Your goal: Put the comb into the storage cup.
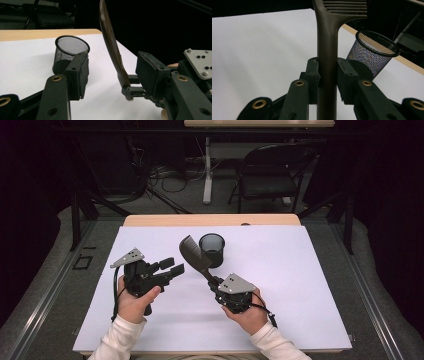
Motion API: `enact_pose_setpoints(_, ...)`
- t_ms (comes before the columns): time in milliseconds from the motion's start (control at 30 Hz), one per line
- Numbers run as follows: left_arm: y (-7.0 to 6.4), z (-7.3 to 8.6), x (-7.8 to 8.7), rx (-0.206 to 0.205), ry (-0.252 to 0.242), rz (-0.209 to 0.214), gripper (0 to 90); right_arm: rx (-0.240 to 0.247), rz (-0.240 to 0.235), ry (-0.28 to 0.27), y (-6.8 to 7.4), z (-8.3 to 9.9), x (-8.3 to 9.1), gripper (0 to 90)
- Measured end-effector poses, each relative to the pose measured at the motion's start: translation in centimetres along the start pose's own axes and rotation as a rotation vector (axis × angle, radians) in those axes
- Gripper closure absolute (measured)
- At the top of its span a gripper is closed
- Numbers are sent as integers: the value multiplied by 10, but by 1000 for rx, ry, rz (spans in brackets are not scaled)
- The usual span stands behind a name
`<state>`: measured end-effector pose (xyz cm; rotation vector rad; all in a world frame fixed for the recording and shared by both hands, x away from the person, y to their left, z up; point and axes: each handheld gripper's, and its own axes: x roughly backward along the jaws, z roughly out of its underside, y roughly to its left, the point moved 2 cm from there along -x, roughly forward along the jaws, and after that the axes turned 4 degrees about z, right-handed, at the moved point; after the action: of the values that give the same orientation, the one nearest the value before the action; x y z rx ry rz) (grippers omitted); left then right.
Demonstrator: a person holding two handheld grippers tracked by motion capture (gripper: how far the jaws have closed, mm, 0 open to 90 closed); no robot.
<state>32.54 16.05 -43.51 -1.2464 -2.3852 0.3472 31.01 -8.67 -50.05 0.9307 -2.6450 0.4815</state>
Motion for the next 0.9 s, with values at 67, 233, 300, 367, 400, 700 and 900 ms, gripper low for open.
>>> enact_pose_setpoints(67, 1, 1, -1, 3, 0, 3, 441, 1, -2, -2, 1, 1, 0, 728)
enact_pose_setpoints(233, 4, 3, -2, 15, 0, -1, 443, 10, -11, 2, 7, 3, -2, 728)
enact_pose_setpoints(300, 5, 4, -2, 20, 1, -5, 450, 16, -12, 5, 9, 4, -3, 728)
enact_pose_setpoints(367, 6, 5, -2, 23, 2, -11, 456, 19, -15, 5, 11, 4, -4, 728)
enact_pose_setpoints(400, 7, 4, -2, 25, 2, -16, 456, 21, -16, 6, 11, 5, -4, 728)
enact_pose_setpoints(700, 10, 2, -2, 39, -5, -17, 499, 38, -18, 3, 16, 6, -5, 728)
enact_pose_setpoints(900, 12, 1, -5, 46, 0, -23, 529, 40, -22, 2, 17, 7, -6, 728)
